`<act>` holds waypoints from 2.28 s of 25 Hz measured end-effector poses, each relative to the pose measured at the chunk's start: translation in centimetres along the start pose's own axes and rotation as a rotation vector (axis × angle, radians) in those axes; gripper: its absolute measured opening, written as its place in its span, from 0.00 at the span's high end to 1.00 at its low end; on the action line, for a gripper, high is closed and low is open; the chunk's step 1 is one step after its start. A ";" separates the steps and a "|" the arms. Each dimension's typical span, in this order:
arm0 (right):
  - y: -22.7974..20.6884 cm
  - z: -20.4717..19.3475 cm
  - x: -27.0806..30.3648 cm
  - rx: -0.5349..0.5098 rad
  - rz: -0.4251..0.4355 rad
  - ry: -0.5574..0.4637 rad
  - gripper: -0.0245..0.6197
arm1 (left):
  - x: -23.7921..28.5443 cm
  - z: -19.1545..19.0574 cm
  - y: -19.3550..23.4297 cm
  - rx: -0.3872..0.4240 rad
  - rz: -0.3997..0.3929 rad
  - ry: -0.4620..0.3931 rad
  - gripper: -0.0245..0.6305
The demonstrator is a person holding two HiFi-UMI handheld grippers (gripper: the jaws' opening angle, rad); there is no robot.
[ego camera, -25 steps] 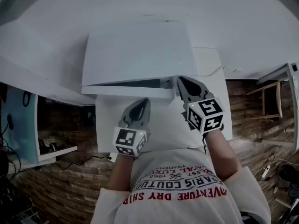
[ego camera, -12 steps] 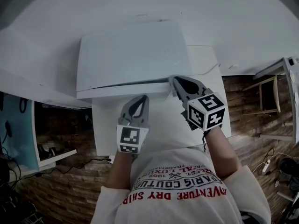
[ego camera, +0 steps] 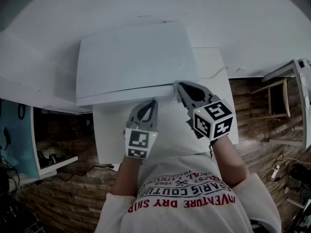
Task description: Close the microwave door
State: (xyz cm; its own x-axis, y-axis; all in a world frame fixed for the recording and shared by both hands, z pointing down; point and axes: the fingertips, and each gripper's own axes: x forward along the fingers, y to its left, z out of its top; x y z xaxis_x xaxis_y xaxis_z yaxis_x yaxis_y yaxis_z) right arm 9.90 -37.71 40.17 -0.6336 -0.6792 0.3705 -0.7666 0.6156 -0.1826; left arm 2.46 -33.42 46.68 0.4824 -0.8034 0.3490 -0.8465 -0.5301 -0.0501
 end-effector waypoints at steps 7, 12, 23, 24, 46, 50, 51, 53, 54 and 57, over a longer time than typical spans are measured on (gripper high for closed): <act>-0.1 0.0 0.1 -0.001 -0.001 -0.003 0.94 | 1.3 0.4 -0.3 0.000 -0.007 0.002 0.96; 0.0 0.0 0.0 -0.002 0.000 -0.003 0.94 | 1.7 0.3 -0.9 -0.046 -0.046 0.018 0.96; 0.0 0.0 -0.6 -0.055 -0.034 -0.032 0.94 | -1.1 2.4 -0.1 -0.160 0.047 -0.043 0.96; 0.1 0.0 -0.9 -0.064 -0.044 -0.043 0.94 | -1.6 2.5 0.0 -0.157 0.053 -0.048 0.96; 10.3 -1.2 -6.6 -0.110 -0.165 -0.340 0.94 | -15.6 7.6 2.7 -0.082 0.168 -0.349 0.96; 11.5 -1.9 -6.1 -0.090 -0.164 -0.329 0.94 | -16.7 6.9 3.4 -0.083 0.164 -0.355 0.96; 11.7 -2.0 -6.1 -0.089 -0.168 -0.325 0.94 | -16.8 6.7 3.5 -0.089 0.162 -0.358 0.96; 12.0 -2.1 -5.9 -0.087 -0.177 -0.321 0.94 | -17.2 6.4 3.7 -0.097 0.156 -0.364 0.96; 12.3 -2.2 -5.7 -0.082 -0.180 -0.320 0.94 | -17.4 6.2 3.8 -0.100 0.152 -0.364 0.96; 13.1 -2.6 -5.1 -0.066 -0.181 -0.311 0.94 | -18.0 5.8 4.2 -0.114 0.143 -0.364 0.96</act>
State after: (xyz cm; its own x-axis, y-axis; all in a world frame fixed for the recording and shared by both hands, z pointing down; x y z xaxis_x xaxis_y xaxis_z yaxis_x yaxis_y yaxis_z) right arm 3.41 -25.16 38.22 -0.4971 -0.8625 0.0953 -0.8675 0.4915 -0.0764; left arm -8.44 -22.75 34.80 0.3885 -0.9214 -0.0086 -0.9207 -0.3885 0.0370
